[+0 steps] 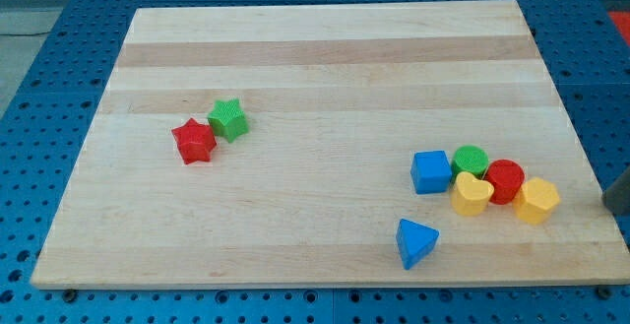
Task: Push the red circle into the green star
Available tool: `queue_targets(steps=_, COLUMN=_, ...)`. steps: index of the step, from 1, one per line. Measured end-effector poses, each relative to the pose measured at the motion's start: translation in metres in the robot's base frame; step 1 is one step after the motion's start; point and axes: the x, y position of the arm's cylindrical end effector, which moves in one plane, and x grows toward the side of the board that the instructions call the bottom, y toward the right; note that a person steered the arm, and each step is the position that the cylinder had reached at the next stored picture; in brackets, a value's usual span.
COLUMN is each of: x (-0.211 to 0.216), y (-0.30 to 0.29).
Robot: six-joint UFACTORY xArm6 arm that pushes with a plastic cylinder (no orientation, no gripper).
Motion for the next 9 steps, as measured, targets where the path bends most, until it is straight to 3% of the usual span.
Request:
queue_targets(steps=2, x=-0.008, y=-0.057)
queue_targets(steps=9, x=-0.095, y=-0.256)
